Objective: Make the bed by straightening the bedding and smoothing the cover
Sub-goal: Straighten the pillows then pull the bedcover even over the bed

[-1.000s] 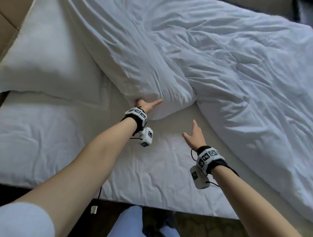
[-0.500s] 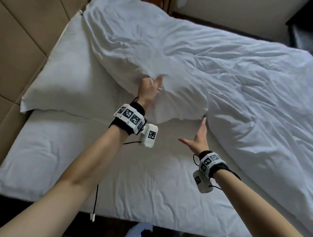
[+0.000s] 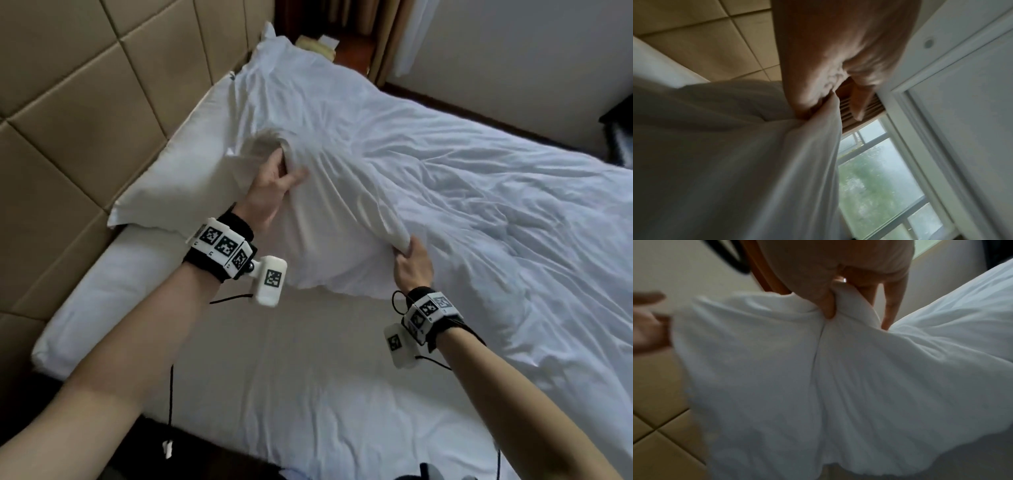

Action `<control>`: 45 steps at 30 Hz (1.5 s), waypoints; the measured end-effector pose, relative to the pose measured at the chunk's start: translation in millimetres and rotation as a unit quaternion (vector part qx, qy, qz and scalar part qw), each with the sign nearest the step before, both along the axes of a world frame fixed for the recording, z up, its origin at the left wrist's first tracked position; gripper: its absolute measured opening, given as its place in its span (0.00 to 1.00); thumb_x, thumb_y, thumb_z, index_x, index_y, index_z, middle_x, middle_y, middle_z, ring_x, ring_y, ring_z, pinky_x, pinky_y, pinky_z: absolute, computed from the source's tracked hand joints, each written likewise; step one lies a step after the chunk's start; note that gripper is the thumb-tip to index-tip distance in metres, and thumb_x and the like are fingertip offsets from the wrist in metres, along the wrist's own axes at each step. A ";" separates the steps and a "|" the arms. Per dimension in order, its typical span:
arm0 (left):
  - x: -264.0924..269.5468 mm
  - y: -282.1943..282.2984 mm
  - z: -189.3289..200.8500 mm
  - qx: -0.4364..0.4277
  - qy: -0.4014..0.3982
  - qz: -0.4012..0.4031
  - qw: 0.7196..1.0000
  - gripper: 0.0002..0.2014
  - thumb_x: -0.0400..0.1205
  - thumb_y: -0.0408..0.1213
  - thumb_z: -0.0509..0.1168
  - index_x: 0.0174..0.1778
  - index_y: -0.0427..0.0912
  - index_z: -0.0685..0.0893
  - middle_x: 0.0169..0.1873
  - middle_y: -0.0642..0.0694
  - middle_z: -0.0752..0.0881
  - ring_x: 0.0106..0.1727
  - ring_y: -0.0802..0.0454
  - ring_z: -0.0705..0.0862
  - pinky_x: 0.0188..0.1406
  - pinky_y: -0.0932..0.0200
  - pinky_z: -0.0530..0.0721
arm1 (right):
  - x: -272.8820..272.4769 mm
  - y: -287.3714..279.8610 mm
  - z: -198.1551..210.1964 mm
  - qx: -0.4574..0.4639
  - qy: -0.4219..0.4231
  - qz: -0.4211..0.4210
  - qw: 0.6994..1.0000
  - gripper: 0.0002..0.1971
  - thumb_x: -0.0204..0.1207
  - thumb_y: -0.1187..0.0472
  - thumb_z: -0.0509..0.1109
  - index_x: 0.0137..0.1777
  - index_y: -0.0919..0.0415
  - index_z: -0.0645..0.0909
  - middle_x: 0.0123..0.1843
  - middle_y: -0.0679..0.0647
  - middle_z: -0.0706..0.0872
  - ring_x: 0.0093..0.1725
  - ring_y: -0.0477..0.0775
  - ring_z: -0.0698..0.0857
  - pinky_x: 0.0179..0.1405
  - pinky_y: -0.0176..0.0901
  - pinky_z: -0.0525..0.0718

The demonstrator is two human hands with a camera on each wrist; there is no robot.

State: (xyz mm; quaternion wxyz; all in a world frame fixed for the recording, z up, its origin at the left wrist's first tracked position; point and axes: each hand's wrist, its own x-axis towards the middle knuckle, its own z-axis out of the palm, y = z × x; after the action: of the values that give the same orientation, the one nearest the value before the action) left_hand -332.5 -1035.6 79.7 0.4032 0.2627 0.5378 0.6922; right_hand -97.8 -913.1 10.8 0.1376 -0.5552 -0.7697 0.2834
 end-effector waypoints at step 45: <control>154.6 -175.8 16.4 -0.208 -0.046 0.237 0.948 0.24 0.73 0.21 0.71 0.66 0.27 0.76 0.59 0.34 0.84 0.59 0.39 0.85 0.61 0.47 0.84 | 73.9 -223.8 -73.8 -0.740 0.317 -0.194 0.561 0.75 0.30 0.34 0.85 0.79 0.67 0.61 0.77 0.60 0.70 0.77 0.58 0.70 0.67 0.53 0.75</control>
State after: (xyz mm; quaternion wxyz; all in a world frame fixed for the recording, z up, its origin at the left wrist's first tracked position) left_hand -177.9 -1211.4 96.1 0.2974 0.0057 0.6978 0.6516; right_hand -24.0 -1136.8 -63.0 -0.0349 -0.4732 -0.0707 0.8774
